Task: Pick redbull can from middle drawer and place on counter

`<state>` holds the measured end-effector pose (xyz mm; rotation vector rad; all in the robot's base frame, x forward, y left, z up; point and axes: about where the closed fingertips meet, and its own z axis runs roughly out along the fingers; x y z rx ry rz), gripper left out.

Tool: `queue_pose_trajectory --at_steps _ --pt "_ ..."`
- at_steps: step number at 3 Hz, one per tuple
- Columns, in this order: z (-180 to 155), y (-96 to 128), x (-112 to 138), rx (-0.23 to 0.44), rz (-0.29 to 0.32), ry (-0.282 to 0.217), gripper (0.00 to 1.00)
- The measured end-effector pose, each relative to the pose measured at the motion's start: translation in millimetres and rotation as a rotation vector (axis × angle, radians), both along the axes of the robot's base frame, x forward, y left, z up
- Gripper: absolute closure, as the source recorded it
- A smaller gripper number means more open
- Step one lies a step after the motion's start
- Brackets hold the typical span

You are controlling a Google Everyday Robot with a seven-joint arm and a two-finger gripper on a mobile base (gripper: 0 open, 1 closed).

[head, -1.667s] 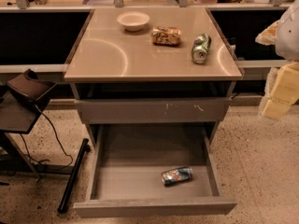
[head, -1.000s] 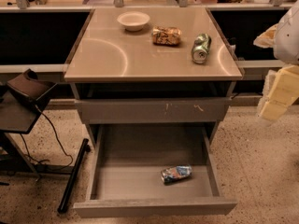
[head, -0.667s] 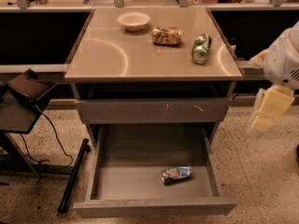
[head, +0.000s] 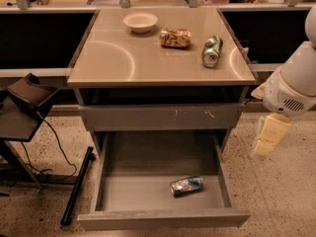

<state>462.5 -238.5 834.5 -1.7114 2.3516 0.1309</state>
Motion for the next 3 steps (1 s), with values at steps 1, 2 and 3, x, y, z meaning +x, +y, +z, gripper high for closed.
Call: queue_pose_trajectory --at_steps 1,2,3 --pt "-23.0 6.1 -2.6 0.022 -0.018 0.025 0.00" --pt "-108.8 28.6 -10.0 0.092 -0.063 0.111 0.00" --pt "-198.6 55.1 -10.1 0.118 -0.096 0.173 0.00"
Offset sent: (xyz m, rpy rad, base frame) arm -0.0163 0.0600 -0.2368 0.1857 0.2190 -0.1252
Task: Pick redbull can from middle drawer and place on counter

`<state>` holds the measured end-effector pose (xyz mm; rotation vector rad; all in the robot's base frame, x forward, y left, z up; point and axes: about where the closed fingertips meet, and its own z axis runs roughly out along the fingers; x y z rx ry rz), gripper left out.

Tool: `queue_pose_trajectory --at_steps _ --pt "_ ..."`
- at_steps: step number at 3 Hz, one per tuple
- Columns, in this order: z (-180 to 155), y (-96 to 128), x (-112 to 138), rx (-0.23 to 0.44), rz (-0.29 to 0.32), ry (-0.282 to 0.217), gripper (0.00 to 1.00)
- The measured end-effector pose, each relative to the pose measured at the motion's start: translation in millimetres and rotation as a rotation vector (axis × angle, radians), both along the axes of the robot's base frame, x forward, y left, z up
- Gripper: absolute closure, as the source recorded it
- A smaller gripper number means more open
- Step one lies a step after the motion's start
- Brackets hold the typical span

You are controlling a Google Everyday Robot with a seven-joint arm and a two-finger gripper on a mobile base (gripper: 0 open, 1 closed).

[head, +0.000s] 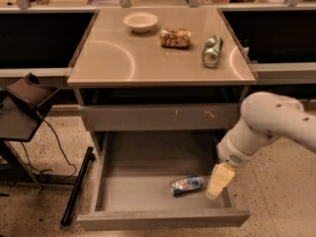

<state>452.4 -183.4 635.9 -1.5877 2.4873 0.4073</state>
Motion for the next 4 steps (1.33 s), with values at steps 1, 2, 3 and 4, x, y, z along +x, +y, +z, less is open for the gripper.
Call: queue_pose_trajectory --at_steps 1,2,3,4 --pt "-62.1 23.0 11.6 0.015 -0.022 0.037 0.00" --pt "-115.4 53.5 37.9 0.050 -0.051 0.057 0.00" --pt "-115.5 53.5 37.9 0.050 -0.051 0.057 0.00" --pt "-151.6 54.8 51.9 0.092 -0.094 0.056 0.00"
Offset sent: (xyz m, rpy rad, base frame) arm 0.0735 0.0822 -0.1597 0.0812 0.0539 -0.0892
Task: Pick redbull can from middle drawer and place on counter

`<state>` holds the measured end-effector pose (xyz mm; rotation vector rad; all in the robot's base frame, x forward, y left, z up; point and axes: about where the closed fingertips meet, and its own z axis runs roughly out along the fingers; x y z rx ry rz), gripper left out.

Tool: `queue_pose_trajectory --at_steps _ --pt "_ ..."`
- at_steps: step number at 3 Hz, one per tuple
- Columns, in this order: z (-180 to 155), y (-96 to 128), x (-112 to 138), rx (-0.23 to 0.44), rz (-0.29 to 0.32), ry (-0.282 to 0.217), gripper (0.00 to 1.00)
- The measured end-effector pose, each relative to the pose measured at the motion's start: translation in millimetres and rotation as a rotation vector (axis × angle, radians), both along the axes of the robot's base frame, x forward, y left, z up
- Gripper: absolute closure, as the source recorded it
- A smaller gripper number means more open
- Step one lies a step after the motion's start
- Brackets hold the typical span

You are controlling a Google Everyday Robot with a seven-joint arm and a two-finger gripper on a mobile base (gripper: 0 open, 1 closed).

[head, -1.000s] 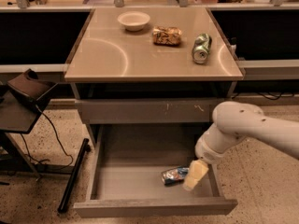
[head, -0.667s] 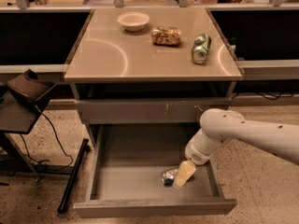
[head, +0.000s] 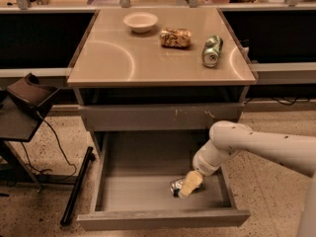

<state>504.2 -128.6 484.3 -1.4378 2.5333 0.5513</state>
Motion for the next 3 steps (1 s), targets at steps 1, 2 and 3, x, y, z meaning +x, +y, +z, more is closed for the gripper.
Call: queue_pose_trajectory --at_steps 1,2,3 --pt "-48.7 2.9 33.0 0.046 -0.080 -0.069 0.00" --pt "-49.0 3.0 32.9 0.046 -0.080 -0.069 0.00" --pt "-82.8 17.9 29.3 0.048 -0.084 -0.039 0.00"
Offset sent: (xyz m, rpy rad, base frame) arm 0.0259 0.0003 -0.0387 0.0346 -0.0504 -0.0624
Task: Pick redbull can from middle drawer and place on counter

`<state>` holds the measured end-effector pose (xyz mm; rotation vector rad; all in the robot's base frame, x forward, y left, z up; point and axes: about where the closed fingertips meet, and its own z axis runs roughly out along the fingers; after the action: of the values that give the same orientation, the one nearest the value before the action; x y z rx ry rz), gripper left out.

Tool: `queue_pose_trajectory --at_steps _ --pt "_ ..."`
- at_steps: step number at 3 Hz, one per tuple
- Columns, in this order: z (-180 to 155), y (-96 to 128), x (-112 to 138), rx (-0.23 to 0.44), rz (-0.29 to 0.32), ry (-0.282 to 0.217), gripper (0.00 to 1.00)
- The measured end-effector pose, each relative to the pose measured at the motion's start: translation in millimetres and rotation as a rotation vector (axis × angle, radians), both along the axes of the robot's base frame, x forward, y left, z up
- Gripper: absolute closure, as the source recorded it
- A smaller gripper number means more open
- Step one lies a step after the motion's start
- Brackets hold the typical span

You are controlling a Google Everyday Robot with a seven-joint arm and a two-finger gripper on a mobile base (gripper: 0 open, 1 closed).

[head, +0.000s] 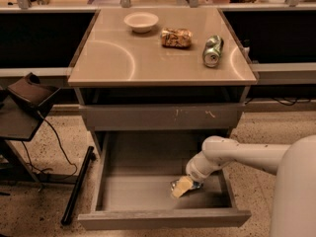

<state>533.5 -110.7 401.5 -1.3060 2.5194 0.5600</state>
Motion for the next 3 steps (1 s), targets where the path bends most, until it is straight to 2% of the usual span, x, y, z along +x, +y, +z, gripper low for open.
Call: queue_pose_trajectory --at_steps 1,2,3 --pt "-41.7 20.5 -1.4 0.016 0.011 0.019 0.00" --pt "-41.7 20.5 -1.4 0.016 0.011 0.019 0.00" --pt "-46.8 19.9 0.9 0.065 0.049 0.042 0.00"
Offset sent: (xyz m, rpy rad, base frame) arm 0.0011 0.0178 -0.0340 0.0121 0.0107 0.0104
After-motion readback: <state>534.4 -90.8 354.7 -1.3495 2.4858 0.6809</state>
